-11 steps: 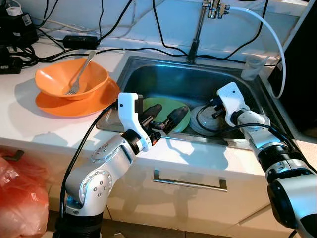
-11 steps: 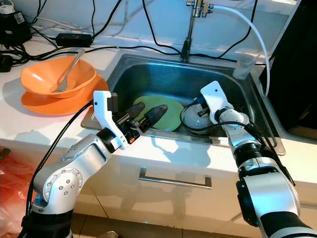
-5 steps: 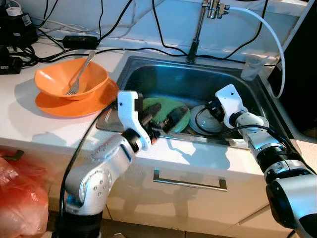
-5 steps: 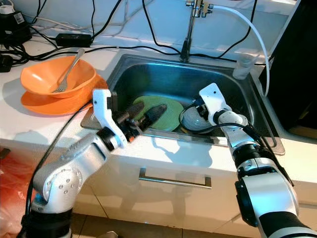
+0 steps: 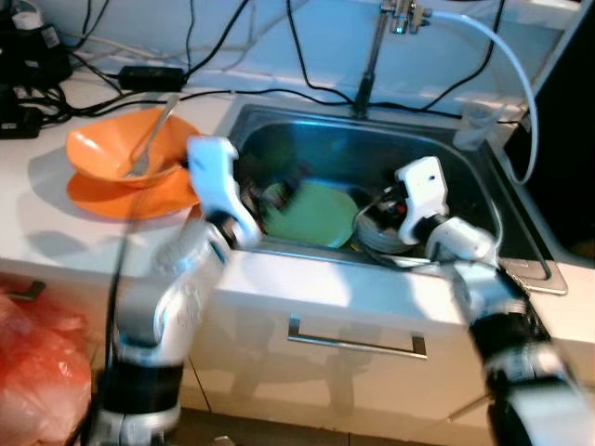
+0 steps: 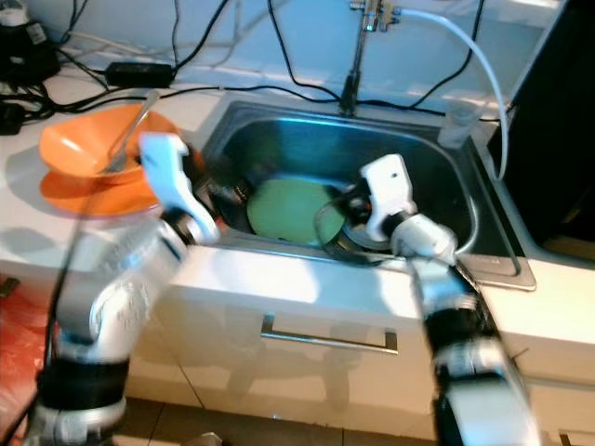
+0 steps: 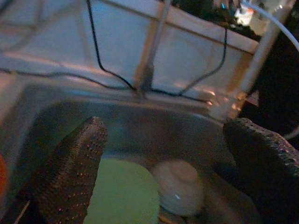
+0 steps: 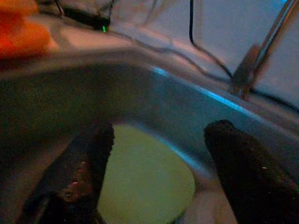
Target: Kitchen organization
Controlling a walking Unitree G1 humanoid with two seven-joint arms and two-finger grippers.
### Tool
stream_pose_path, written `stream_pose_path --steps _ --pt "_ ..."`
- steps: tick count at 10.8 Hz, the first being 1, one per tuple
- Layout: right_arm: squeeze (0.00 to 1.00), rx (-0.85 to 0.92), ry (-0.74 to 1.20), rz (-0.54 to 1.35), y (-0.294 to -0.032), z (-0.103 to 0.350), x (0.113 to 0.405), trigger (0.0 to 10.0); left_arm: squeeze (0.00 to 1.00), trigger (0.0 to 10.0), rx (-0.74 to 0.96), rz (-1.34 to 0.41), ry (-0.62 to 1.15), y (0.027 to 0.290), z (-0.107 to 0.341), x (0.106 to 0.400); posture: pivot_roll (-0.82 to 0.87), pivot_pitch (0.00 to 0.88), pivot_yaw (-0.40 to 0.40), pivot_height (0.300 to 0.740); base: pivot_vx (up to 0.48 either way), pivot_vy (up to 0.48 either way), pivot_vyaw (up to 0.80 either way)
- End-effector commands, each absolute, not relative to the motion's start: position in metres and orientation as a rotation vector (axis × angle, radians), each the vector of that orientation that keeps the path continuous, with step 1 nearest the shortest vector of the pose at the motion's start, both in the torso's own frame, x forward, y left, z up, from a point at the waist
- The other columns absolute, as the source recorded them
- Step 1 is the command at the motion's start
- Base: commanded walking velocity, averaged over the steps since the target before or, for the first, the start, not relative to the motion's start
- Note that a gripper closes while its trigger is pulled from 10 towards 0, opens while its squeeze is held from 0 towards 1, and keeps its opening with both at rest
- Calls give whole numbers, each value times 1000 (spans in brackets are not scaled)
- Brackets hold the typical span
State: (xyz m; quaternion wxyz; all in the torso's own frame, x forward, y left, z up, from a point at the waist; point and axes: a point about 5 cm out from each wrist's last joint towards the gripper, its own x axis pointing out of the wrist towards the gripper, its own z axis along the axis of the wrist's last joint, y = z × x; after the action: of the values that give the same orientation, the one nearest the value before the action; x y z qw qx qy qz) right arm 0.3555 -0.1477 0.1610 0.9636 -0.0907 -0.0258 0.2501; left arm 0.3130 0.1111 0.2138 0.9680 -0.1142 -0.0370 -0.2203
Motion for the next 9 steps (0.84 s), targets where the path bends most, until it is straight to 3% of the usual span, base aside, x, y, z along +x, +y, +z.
stream_pose_path --steps 1,4,5,8,9 --pt "1000 -143 -128 505 -143 181 350 10000 1000 10000 -216 -383 -101 118 215 319 1 0 -20 740 0 0 0" --pt "1000 -81 -178 459 -134 198 333 10000 996 10000 -183 -268 -147 134 219 332 -6 0 0 740 0 0 -406" --pt "1000 -63 -175 444 -133 200 326 10000 0 10000 -159 -211 -168 143 224 340 -6 0 11 740 0 0 0" --pt "1000 -58 -166 423 -132 202 321 10000 0 10000 -135 -93 -212 168 235 352 -7 0 24 740 0 0 0" --pt "1000 -55 -161 414 -131 203 319 10000 0 10000 -97 13 -225 187 240 359 -8 0 30 740 0 0 0"
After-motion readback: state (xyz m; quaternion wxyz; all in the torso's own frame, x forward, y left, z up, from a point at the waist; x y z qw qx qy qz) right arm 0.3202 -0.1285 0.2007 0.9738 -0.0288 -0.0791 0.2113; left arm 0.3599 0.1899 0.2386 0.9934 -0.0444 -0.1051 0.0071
